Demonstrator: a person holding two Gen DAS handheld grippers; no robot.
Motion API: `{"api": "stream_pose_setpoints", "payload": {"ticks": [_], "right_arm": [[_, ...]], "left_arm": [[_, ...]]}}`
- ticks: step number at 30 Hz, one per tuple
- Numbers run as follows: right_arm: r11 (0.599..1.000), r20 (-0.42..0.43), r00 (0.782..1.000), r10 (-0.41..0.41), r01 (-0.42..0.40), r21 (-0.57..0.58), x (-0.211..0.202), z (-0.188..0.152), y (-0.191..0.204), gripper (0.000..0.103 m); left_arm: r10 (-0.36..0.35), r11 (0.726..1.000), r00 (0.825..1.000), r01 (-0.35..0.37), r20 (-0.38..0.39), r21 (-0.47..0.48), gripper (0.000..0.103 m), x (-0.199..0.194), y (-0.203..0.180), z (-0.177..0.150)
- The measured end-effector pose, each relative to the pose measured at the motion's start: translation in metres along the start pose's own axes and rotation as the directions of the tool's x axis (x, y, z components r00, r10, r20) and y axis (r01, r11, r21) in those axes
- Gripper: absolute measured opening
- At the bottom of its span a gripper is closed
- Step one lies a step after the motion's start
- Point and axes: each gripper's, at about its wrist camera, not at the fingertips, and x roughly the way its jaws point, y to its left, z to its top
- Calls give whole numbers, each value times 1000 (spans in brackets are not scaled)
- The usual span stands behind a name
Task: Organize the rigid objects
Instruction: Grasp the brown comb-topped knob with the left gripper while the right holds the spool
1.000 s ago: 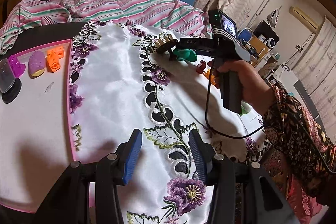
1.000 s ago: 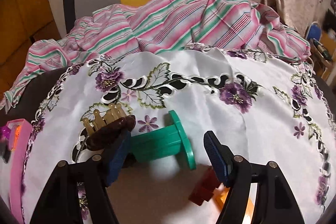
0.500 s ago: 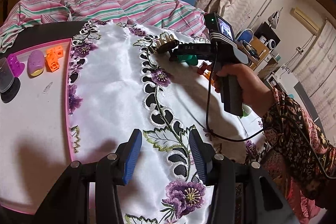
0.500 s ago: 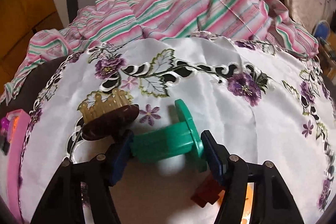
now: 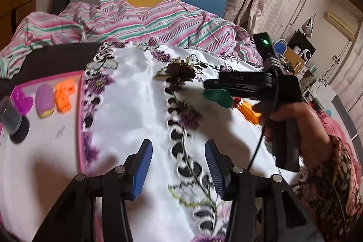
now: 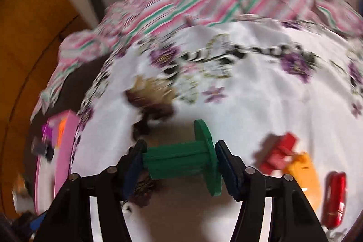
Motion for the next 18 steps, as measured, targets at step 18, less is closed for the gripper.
{"api": "stream_pose_setpoints", "payload": {"ticks": [18], "right_arm": [[994, -28, 994, -105, 106, 25, 6, 6, -17, 63]], "left_arm": [[140, 979, 988, -128, -66, 158, 56, 148, -26, 80]]}}
